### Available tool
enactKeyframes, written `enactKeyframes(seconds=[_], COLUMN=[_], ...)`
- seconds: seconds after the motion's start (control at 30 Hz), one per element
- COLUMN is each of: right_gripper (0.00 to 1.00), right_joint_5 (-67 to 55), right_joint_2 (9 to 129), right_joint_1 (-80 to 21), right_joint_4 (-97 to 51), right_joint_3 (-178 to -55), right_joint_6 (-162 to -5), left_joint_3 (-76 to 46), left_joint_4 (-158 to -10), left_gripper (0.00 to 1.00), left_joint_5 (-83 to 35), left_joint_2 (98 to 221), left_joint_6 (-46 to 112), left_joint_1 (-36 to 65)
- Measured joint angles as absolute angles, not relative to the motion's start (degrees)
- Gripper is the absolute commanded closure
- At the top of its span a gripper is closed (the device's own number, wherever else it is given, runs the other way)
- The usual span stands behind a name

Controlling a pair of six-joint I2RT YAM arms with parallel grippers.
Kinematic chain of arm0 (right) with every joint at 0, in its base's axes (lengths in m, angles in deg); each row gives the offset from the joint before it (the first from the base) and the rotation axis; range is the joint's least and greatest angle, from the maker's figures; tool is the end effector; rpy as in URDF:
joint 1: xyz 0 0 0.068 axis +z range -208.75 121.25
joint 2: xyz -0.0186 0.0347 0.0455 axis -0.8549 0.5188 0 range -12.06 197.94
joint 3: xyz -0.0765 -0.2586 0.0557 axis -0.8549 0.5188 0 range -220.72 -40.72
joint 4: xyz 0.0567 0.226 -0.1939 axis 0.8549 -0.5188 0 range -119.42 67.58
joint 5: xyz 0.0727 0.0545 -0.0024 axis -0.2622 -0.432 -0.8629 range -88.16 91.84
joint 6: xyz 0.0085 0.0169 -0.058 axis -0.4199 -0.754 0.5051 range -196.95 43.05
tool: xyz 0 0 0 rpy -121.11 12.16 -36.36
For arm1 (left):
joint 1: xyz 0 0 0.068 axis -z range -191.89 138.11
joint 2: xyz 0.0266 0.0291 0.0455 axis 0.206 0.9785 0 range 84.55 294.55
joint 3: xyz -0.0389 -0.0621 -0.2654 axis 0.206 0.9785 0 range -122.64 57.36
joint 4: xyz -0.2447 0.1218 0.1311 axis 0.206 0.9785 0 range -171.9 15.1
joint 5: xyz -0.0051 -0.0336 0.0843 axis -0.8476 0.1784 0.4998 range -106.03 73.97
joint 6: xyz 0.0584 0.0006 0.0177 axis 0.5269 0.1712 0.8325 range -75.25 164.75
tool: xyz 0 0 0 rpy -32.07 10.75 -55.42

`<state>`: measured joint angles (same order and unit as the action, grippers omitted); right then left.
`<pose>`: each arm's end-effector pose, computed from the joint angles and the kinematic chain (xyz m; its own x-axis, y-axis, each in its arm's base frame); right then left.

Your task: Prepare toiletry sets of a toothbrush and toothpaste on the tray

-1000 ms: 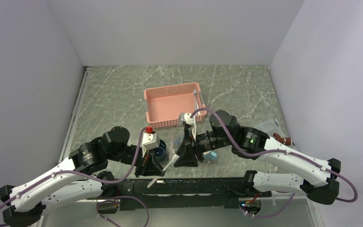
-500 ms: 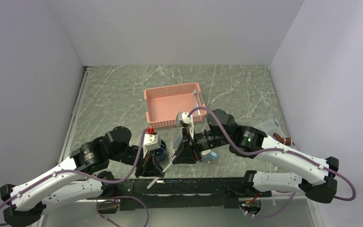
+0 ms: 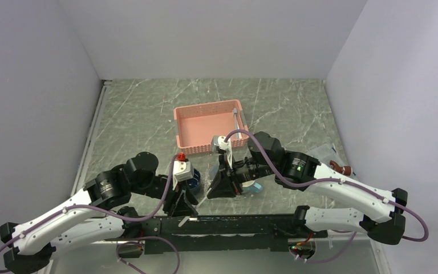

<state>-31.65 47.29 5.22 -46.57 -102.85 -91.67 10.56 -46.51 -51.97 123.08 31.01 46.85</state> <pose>0.0976 0.2574 0.3761 -0.4023 -0.3410 -0.8496 -0.9023 -0.0095 0.4310 0.0745 -0.1742 0.3299 -0.4586 0.3847 -0.8011 0.8794 0.0668 -0.4713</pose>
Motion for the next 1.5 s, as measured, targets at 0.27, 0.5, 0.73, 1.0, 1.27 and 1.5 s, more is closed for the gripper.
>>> enactKeyframes(seconds=[0.27, 0.5, 0.73, 1.0, 1.27, 1.5], right_gripper=[1.00, 1.00, 1.00, 1.00, 1.00, 1.00], right_joint_5=[-28.90, -22.28, -11.76, -0.92, 7.06, 11.32], right_joint_2=[47.27, 47.12, 46.70, 47.45, 51.66, 52.98], right_joint_1=[5.22, 5.22, 5.22, 5.22, 5.22, 5.22], right_joint_4=[-50.28, -57.95, -67.24, -76.38, -81.23, -81.69], right_joint_3=[-103.33, -106.96, -113.45, -119.90, -120.92, -119.92], right_joint_6=[-90.60, -89.46, -88.94, -89.66, -91.80, -93.42], left_joint_3=[9.31, 7.19, 7.41, 9.05, 9.27, 9.24], left_joint_4=[-46.42, -45.59, -44.71, -43.86, -43.73, -43.93], left_gripper=[0.13, 0.07, 0.03, 0.01, 0.01, 0.01], left_joint_5=[-45.94, -36.56, -26.27, -18.99, -14.97, -14.90], left_joint_2=[120.98, 117.72, 114.86, 113.52, 113.57, 115.64], left_joint_6=[31.14, 31.52, 30.42, 30.27, 30.27, 30.23], left_joint_1=[46.85, 46.85, 46.85, 46.85, 43.79, 39.03])
